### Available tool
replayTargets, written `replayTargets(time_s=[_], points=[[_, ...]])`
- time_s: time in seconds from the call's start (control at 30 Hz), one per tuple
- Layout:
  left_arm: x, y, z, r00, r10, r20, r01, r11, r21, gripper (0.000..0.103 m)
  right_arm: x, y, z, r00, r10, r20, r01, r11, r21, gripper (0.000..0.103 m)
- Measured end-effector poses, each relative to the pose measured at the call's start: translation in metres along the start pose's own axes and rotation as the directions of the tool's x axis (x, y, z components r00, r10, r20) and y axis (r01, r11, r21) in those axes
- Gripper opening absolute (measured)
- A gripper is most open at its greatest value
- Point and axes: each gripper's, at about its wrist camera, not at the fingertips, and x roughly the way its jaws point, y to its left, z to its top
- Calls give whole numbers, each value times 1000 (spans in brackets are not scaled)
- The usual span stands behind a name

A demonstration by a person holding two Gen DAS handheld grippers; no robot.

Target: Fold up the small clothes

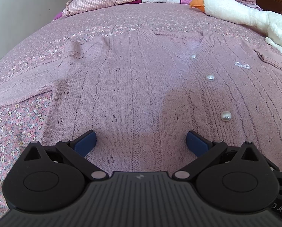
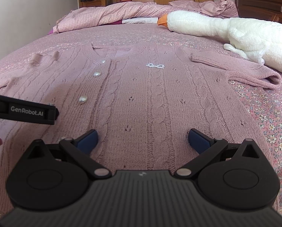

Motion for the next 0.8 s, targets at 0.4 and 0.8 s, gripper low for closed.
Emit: replayTargets(time_s=[0.4,0.8], points=[[0,1,1,1000,-1,-6,1,1000,-2,103,0,-1,1,1000,2,-2,-2,1000,10,103],[1,1,3,1000,-20,-7,20,999,26,103,3,-1,1,1000,9,-11,-9,1000,7,103]])
